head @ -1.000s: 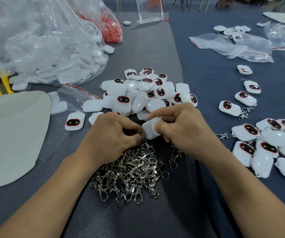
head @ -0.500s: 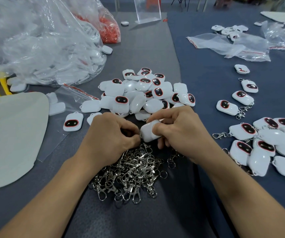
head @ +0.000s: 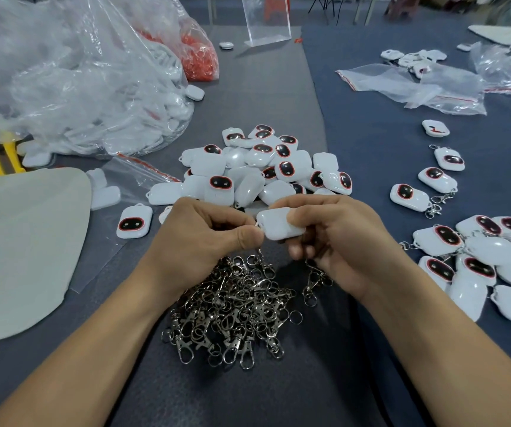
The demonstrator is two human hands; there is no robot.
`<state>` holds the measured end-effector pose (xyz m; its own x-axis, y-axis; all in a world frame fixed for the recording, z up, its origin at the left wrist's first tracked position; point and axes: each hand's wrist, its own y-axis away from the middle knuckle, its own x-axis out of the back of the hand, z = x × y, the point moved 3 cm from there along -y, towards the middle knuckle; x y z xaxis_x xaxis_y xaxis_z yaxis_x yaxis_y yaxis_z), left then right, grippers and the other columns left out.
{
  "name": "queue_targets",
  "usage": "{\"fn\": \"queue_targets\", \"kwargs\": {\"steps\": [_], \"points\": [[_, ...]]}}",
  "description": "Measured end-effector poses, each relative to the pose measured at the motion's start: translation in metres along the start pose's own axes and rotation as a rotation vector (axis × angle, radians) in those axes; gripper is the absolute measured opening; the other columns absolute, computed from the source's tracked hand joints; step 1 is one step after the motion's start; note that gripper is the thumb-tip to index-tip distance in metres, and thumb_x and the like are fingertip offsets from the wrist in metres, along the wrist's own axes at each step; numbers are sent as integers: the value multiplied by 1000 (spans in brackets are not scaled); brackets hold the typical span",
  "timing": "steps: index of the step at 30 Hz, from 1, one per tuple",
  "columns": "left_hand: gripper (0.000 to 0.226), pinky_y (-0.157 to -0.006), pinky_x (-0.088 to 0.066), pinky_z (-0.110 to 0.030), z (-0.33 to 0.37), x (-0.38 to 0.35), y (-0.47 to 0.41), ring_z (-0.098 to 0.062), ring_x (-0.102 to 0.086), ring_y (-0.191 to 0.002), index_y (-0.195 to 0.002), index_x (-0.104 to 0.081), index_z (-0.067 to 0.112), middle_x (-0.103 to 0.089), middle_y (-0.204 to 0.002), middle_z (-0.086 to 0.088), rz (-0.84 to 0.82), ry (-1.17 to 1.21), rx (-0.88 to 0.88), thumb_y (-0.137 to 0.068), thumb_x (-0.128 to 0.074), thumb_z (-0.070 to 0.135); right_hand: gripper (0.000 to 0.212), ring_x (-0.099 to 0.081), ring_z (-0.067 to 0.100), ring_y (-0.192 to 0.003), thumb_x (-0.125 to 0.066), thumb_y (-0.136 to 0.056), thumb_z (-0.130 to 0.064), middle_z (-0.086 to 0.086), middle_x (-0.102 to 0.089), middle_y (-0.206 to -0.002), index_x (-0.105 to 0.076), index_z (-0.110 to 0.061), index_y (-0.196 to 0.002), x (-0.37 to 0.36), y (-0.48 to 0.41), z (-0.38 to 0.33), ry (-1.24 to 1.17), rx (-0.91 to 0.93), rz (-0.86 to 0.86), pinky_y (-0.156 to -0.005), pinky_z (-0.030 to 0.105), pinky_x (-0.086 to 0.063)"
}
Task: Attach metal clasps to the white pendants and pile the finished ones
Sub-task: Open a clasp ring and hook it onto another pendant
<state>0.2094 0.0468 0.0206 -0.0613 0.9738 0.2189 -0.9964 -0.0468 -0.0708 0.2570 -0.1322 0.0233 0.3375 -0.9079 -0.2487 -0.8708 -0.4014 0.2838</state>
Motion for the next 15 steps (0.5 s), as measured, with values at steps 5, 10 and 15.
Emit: {"fn": "queue_targets", "kwargs": {"steps": [5, 10, 15], "points": [[9, -52, -37, -29, 4, 6, 4, -1, -44, -53, -65, -74, 26, -59, -56, -2, 87, -461, -176, -71, -78, 31, 27, -57, 21, -42, -55, -90, 11, 16, -70, -66, -75, -5, -82, -9, 2, 4, 57, 96, 16, -41, 22, -43], [11, -54, -36, -14, 9, 7, 8, 0, -47, -54, -67, -74, 23, -61, -57, 8, 245, -492, -249, -74, -83, 21, 24, -58, 20, -43, -53, -93, 9, 13, -71, -67, -74, -3, -89, -15, -1, 8, -68, 57, 11, -42, 21, -45], [17, -48, -38, -14, 2, -2, 1, -5, -46, -48, -72, -81, 9, -62, -54, 0, 84, 256, 123, -58, -83, 18, 29, -59, 17, -43, -51, -95, 7, 14, -71, -69, -76, -6, -85, -13, 0, 6, -204, 3, -22, -41, 19, -46]]}}
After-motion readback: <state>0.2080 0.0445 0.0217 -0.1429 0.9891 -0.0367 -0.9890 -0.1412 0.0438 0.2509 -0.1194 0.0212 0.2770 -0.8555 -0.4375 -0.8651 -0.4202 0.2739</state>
